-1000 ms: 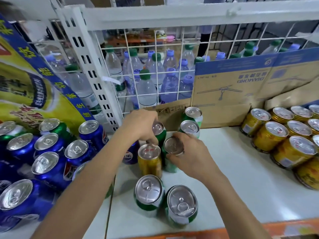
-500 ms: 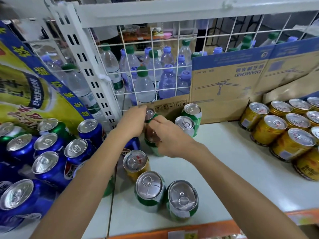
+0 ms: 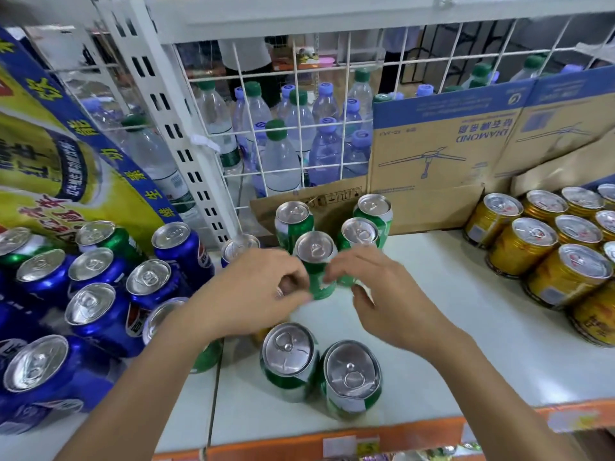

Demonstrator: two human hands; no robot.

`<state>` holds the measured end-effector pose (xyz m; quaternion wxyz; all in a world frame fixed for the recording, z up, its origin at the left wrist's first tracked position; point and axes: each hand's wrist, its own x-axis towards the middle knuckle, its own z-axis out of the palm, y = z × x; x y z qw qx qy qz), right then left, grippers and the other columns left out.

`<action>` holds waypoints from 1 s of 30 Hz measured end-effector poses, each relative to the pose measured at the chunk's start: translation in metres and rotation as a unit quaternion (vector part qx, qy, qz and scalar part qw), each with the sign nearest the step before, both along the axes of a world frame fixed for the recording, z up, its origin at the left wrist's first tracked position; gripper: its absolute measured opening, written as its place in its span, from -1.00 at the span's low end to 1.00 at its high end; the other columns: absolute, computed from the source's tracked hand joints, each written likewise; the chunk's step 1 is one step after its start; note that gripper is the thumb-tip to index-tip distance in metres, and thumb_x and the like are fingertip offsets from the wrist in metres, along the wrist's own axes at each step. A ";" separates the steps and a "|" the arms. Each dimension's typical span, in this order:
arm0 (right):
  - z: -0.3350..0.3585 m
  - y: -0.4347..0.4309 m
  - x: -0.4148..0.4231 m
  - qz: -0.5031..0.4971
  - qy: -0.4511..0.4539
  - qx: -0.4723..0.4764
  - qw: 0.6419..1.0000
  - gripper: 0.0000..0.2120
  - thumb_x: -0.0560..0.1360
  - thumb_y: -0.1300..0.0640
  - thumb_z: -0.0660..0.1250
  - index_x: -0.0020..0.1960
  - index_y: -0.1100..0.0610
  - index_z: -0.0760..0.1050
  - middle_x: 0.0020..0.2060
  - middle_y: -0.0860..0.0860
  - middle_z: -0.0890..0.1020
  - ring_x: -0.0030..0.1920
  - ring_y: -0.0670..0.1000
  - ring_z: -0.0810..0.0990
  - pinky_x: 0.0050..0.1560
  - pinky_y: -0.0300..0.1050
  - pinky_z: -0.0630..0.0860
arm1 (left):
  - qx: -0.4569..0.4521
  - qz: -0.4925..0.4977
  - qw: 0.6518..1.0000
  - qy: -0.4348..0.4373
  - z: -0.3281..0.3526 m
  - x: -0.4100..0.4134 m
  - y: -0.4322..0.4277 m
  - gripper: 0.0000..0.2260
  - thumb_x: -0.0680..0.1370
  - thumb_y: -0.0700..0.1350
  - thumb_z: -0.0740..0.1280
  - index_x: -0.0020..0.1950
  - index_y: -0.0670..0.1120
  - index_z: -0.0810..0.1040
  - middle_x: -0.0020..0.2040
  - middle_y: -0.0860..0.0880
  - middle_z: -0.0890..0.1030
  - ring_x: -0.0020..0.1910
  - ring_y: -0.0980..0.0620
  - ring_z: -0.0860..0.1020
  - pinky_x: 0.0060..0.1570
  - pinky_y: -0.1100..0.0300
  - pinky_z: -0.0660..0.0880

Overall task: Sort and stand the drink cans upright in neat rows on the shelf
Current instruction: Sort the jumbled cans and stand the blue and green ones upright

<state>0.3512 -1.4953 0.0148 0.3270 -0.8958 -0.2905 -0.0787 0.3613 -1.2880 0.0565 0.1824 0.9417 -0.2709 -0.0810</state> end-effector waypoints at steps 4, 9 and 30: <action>-0.012 -0.027 -0.034 0.081 0.277 -0.125 0.949 -0.36 0.36 0.39 0.21 0.36 -0.06 0.33 0.26 -0.17 0.47 0.18 -0.28 0.37 0.21 -0.49 0.26 | 0.159 -0.116 0.965 0.174 0.001 -0.020 0.005 -0.29 0.30 0.36 0.40 0.39 0.26 0.26 0.29 0.31 0.33 0.24 0.32 0.29 0.24 0.33 0.28; -0.032 -0.023 -0.055 0.085 0.359 0.020 0.929 -0.24 0.29 0.13 0.56 0.38 -0.11 0.27 0.16 -0.23 0.55 0.13 -0.28 0.51 0.07 -0.46 0.38 | 0.184 -0.150 0.970 0.050 -0.007 -0.026 -0.002 -0.36 0.33 0.27 0.44 0.34 0.24 0.26 0.24 0.26 0.40 0.23 0.20 0.33 0.19 0.25 0.32; -0.073 -0.040 -0.026 -0.203 0.230 0.178 0.935 -0.24 0.21 0.17 0.59 0.23 -0.22 0.28 0.18 -0.11 0.50 0.15 -0.13 0.49 0.18 -0.19 0.44 | -0.024 0.132 0.974 -0.183 -0.006 0.079 -0.060 -0.38 0.38 0.19 0.47 0.37 0.03 0.41 0.27 0.03 0.36 0.15 -0.08 0.47 0.07 0.01 0.48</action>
